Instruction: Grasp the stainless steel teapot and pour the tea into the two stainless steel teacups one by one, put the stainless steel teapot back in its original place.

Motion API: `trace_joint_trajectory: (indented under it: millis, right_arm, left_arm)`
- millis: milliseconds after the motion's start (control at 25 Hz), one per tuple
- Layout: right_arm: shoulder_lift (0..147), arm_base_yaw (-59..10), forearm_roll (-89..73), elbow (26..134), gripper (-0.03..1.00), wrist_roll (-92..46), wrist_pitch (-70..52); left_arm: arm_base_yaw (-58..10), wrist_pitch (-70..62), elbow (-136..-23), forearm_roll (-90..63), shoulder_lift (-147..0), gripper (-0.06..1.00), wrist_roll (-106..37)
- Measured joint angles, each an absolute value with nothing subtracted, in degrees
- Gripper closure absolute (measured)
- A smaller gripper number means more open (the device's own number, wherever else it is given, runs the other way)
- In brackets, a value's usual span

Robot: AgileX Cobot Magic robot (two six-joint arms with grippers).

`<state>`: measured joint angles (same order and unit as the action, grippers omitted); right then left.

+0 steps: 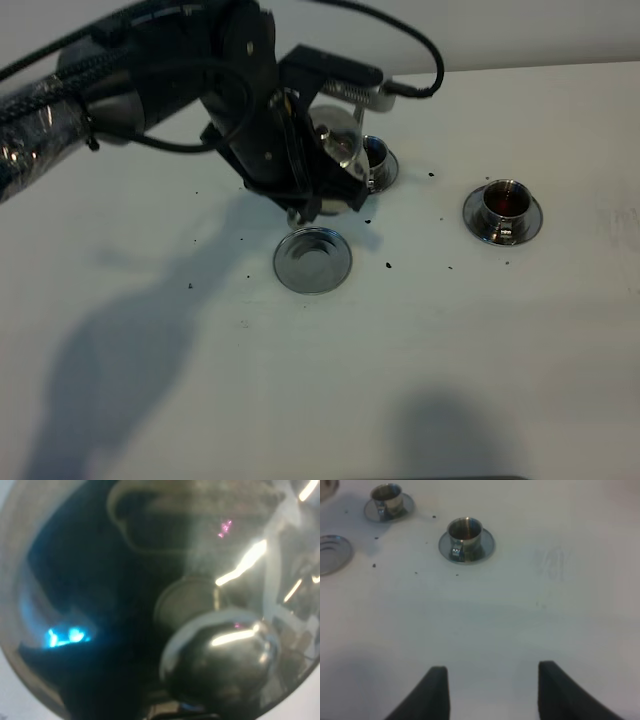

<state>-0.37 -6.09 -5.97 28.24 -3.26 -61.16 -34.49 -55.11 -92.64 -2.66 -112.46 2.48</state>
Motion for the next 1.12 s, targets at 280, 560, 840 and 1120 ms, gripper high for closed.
trace_joint_trajectory:
  millis: [280,560,840,1120]
  right_arm:
    - [-0.4,-6.1,-6.0,28.2,0.57,-3.2,-61.2]
    - [-0.4,-6.1,-6.0,28.2,0.57,-3.3,-61.2]
    - [-0.4,-6.1,-6.0,28.2,0.57,-3.3,-61.2]
    - [-0.4,-6.1,-6.0,28.2,0.57,-3.3,-61.2]
  left_arm:
    - [-34.5,-38.9,-78.3,-4.1,-111.1,0.73,7.4]
    - [-34.5,-29.8,-72.9,-5.6,-111.0,0.73,8.2]
    - [-34.5,-31.1,-72.4,-5.6,-110.4,0.73,10.7]
    - [-34.5,-23.2,-64.3,-5.6,-109.1,0.73,13.7]
